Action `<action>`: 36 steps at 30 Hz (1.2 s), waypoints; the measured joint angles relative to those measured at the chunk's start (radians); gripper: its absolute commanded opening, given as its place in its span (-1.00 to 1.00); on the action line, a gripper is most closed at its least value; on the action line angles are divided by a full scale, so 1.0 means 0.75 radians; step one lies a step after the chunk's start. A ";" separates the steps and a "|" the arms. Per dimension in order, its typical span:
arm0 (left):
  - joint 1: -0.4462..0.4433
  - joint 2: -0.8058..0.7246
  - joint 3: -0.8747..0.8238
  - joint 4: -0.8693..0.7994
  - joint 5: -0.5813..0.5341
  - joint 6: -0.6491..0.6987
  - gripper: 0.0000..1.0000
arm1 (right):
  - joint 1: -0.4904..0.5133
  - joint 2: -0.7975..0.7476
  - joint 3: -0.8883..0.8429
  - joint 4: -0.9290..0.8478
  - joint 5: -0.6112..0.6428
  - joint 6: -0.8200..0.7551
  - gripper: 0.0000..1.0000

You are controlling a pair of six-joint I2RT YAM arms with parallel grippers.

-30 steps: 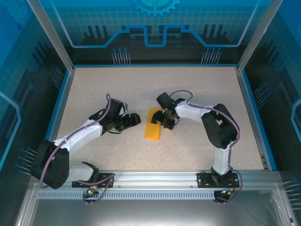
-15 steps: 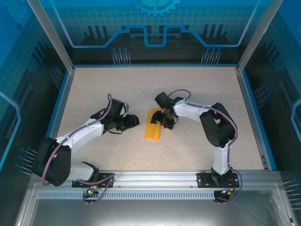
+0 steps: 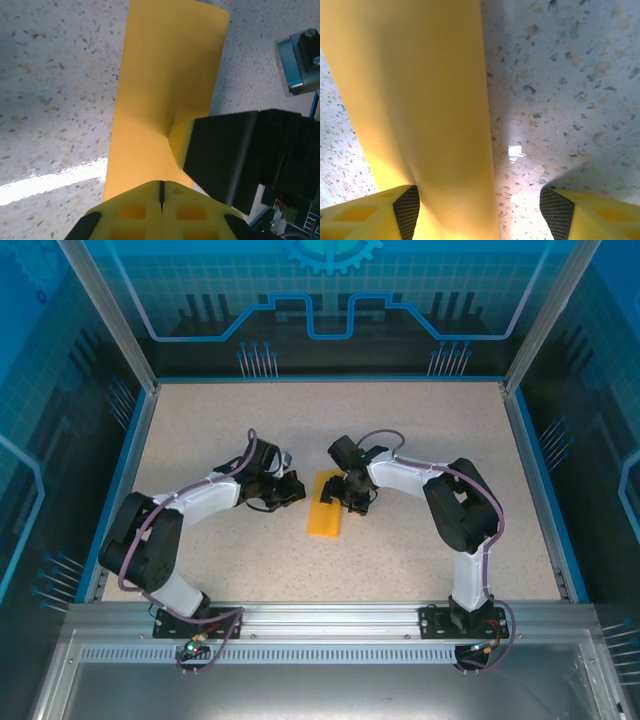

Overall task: Fold a paper plane with a square sheet of paper (pick it up from the middle)
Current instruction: Hold the square sheet of paper at the center of the table.

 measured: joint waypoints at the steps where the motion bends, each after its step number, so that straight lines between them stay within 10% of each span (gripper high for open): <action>1: 0.000 0.018 0.006 0.011 0.007 -0.004 -1.00 | 0.000 0.000 0.000 0.000 0.001 0.003 0.44; 36: -0.055 0.385 0.168 0.042 0.018 -0.050 -1.00 | 0.008 -0.001 -0.003 0.004 0.020 0.017 0.43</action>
